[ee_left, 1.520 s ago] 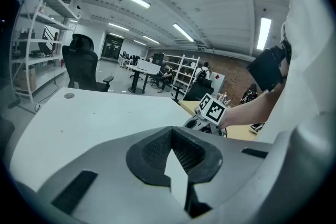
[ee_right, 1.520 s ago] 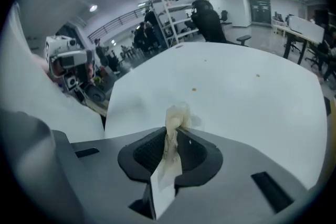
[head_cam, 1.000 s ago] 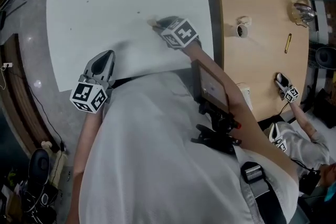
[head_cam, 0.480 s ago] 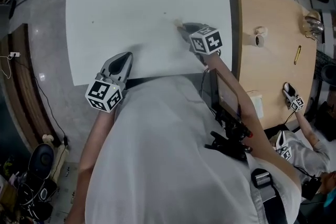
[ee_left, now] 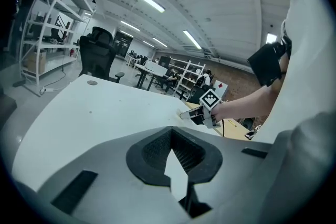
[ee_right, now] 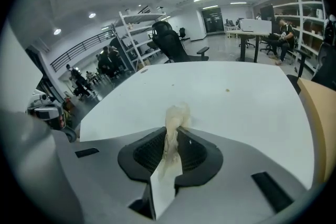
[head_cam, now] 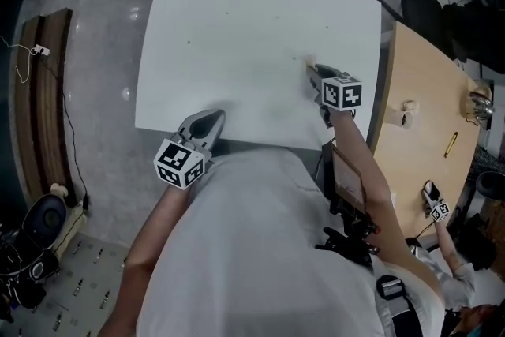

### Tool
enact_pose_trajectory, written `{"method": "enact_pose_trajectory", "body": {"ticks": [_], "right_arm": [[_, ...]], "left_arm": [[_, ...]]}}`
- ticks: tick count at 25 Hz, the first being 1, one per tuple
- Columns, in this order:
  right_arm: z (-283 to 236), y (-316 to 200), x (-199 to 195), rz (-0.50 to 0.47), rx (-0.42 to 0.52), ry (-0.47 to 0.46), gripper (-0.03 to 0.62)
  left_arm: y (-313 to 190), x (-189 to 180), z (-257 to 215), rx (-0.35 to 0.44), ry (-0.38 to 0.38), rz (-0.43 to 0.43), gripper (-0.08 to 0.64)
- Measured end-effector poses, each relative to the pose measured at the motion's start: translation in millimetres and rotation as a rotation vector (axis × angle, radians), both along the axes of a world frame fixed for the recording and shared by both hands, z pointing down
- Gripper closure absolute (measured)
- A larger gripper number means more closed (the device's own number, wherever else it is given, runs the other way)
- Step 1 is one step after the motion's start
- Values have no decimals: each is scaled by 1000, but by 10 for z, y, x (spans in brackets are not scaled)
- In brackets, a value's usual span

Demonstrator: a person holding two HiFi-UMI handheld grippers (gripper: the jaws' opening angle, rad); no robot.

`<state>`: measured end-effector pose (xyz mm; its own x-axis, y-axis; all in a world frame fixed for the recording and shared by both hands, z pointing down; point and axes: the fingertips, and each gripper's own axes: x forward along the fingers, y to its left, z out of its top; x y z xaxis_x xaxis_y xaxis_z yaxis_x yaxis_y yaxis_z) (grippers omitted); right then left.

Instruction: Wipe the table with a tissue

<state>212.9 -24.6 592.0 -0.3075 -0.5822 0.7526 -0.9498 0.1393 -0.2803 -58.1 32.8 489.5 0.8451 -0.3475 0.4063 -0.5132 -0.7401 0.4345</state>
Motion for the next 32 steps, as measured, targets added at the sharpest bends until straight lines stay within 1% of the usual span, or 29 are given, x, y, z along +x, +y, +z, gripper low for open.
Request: {"method": "enact_pose_trajectory", "body": {"ticks": [2, 5, 9, 14, 16, 18, 21, 25, 32], "right_arm": [[-39, -93, -7, -27, 7, 42, 531], [55, -176, 66, -67, -45, 141, 531], [276, -201, 136, -51, -130, 160, 531], [302, -214, 116, -26, -161, 203, 531], [304, -230, 70, -24, -166, 205, 531], [300, -262, -19, -42, -165, 204, 531], [324, -274, -148, -73, -182, 235, 531], [339, -278, -284, -73, -198, 241, 531], [299, -225, -635, -15, -196, 167, 531]], "left_arm": [[-7, -90, 5, -2, -1, -23, 554], [-30, -201, 3, -3, 0, -51, 554], [-32, -341, 14, -11, -5, -75, 554], [-22, -494, 81, -31, -11, -91, 554], [-27, -515, 102, -36, -10, -86, 554], [-42, -502, 106, -36, -5, -76, 554], [-88, -473, 100, -33, 4, -61, 554], [-168, -473, 81, -27, 14, -43, 554], [-295, -542, 82, -28, 24, -11, 554]]}}
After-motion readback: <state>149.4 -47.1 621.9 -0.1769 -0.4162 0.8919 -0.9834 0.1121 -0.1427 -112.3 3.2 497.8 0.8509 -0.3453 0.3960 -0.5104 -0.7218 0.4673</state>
